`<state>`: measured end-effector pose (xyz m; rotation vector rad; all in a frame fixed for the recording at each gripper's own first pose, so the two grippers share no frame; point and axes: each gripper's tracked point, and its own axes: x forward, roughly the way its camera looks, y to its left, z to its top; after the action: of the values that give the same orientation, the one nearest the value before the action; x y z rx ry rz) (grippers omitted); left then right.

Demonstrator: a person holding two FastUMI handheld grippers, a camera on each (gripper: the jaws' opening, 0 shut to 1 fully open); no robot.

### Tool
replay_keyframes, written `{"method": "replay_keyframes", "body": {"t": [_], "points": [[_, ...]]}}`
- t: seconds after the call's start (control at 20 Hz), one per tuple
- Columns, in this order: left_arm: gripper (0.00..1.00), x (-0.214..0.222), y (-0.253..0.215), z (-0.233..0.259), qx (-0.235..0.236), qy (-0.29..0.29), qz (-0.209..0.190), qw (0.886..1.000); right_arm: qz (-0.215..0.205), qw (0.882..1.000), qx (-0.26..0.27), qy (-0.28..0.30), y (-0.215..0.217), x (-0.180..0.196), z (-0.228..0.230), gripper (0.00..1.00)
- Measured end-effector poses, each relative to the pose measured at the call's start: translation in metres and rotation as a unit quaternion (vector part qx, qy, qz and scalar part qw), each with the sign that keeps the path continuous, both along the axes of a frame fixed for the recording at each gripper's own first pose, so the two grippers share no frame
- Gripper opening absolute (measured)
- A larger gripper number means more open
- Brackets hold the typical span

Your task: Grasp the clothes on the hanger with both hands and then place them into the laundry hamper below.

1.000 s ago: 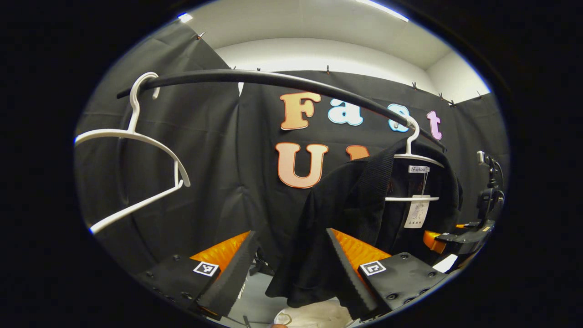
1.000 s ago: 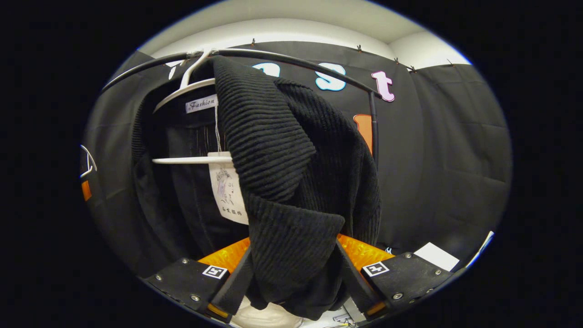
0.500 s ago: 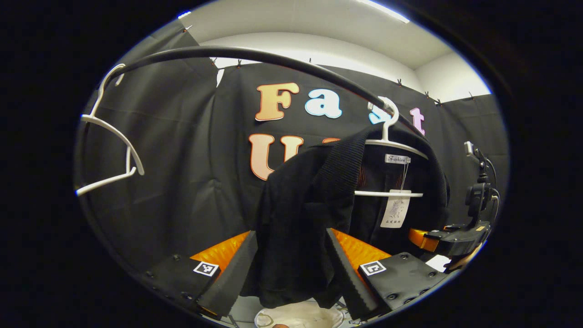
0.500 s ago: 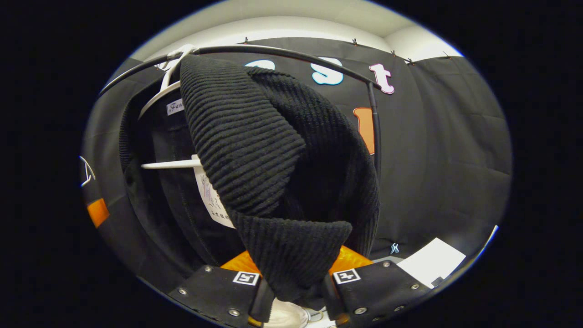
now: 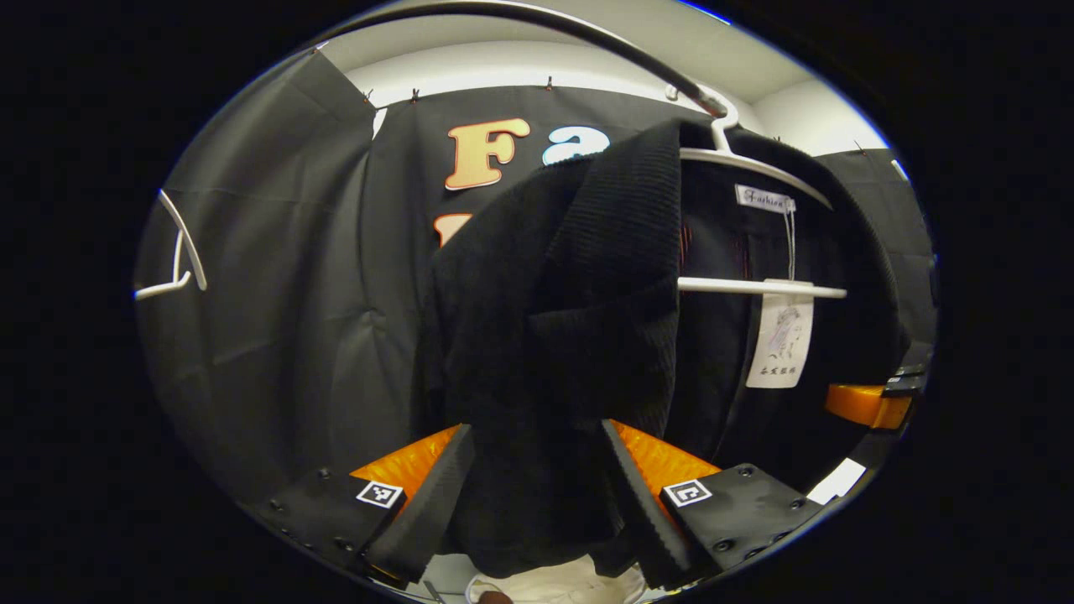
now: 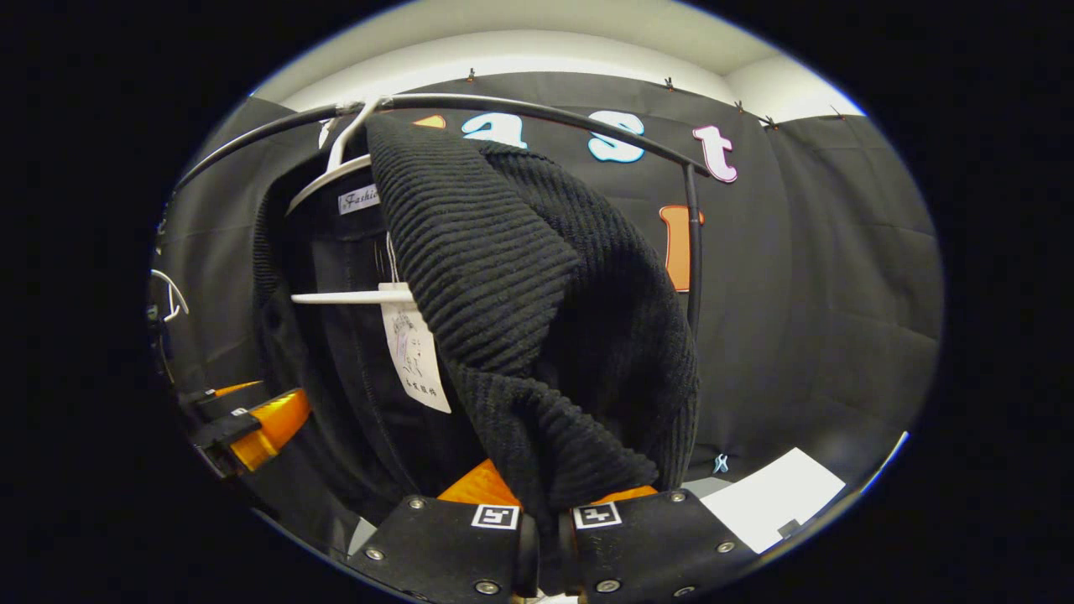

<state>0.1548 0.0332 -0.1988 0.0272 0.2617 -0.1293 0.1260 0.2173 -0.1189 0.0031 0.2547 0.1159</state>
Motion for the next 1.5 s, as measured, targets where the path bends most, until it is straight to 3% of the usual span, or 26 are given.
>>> {"method": "replay_keyframes", "body": {"t": [0.25,0.35,0.5,0.65,0.75,0.9,1.25,1.4,1.5], "points": [[0.97,0.019,0.001,-0.014,0.022,0.006,0.015,1.000,0.007,1.000,-0.008,-0.014,-0.010,-0.020,0.017,0.09],[0.94,0.023,-0.001,-0.013,0.021,0.007,0.012,1.000,0.007,0.999,-0.020,-0.025,-0.018,-0.027,0.028,0.09],[0.68,0.026,0.011,-0.014,0.028,0.009,0.029,0.999,0.004,0.998,-0.038,-0.040,-0.032,-0.033,0.045,0.08],[0.30,0.025,0.024,-0.013,0.025,0.019,0.042,0.999,-0.005,0.997,-0.047,-0.062,-0.051,-0.037,0.068,0.08],[0.10,0.025,0.027,-0.011,0.018,0.026,0.037,0.999,-0.010,0.996,-0.047,-0.071,-0.064,-0.036,0.080,0.08],[0.07,0.024,0.036,0.000,0.010,0.026,0.030,0.999,-0.022,0.995,-0.047,-0.081,-0.084,-0.030,0.093,0.08],[0.07,0.025,0.081,0.045,0.064,-0.027,0.064,0.995,-0.027,0.992,-0.056,-0.108,-0.109,-0.005,0.132,0.07],[0.07,0.028,0.092,0.052,0.051,-0.031,0.069,0.996,-0.027,0.992,-0.044,-0.119,-0.116,0.001,0.152,0.07],[0.07,0.017,0.073,0.047,0.019,-0.018,0.042,0.999,-0.027,0.991,-0.042,-0.126,-0.120,0.003,0.160,0.07]]}}
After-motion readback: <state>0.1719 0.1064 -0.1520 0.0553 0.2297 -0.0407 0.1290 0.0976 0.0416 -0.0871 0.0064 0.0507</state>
